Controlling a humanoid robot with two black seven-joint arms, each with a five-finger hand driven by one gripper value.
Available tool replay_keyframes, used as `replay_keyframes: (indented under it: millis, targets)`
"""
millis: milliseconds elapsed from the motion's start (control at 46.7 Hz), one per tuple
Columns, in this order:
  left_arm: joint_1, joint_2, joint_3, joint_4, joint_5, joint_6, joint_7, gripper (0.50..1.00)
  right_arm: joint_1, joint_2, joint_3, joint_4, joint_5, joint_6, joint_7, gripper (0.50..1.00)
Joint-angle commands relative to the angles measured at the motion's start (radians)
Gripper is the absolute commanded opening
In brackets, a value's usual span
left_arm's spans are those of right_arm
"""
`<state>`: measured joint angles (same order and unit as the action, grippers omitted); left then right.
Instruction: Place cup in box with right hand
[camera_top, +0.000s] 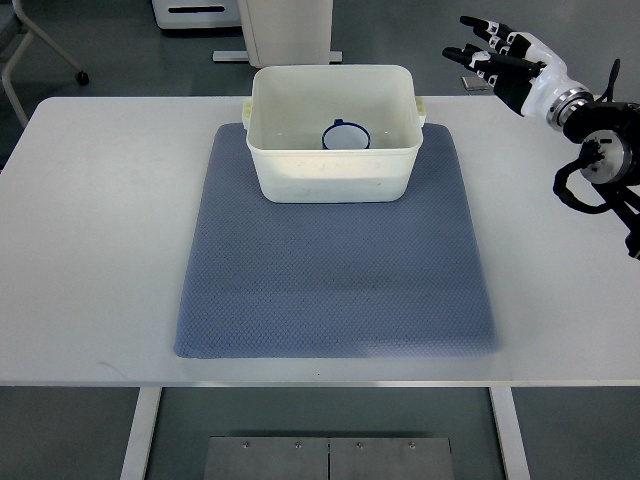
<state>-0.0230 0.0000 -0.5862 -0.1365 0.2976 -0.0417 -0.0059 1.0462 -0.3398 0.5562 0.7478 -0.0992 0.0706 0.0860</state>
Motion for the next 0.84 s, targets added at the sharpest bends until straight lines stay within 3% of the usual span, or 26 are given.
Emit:
replay_keyframes:
  millis: [0,814]
  targets:
    - [0.0,0.0,0.0,0.0,0.0,0.0,0.0,1.0,-0.032,-0.001,0.034,0.001,0.001,0.0,0.0,1.0]
    - [0.0,0.0,0.0,0.0,0.0,-0.001,0.0,1.0,-0.207,0.002,0.096,0.004,-0.001,0.005,0.001,1.0]
